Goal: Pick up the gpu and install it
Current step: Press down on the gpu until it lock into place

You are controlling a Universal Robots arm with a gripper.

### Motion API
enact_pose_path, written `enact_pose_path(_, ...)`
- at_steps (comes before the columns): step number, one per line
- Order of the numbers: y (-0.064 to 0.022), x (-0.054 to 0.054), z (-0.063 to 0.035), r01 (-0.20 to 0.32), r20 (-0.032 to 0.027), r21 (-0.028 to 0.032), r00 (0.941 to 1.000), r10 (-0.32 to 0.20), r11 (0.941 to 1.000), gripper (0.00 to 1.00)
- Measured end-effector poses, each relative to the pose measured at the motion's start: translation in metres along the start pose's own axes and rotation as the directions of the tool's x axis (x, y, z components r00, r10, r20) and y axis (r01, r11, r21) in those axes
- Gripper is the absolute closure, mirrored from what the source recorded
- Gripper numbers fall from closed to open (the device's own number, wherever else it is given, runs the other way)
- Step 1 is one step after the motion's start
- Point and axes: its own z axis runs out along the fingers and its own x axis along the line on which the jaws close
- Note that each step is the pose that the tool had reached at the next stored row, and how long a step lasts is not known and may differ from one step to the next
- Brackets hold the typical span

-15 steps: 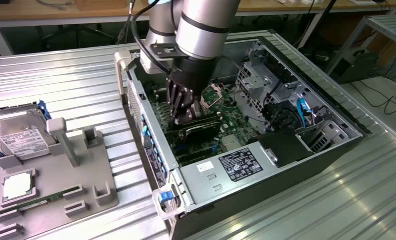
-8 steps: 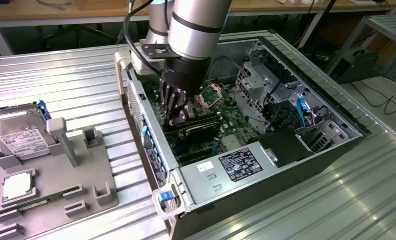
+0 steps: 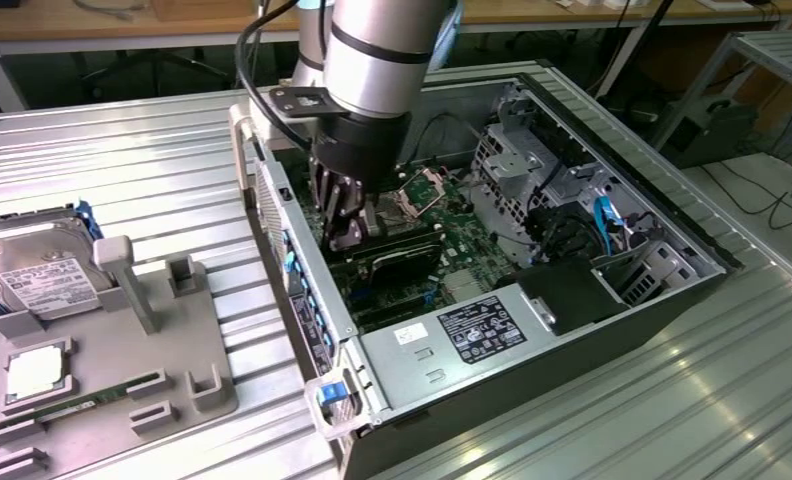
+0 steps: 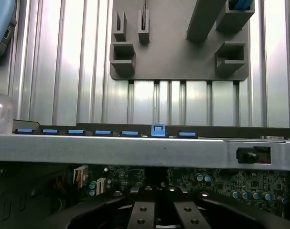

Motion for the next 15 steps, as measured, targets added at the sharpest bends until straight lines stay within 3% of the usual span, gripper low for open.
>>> enact_pose_path(8,0.0043,-0.0023,0.0007,0.016,-0.0026,0.0001,0.9999,-0.016,0.9999,0.89)
enact_pose_path(11,0.0042,-0.004,0.0007,0.018,-0.0019,-0.0135,0.9998,-0.018,0.9998,0.89)
enact_pose_path(15,0.0033,-0.0057,0.0012,0.02,-0.0013,-0.0417,0.9998,-0.02,0.9989,0.89)
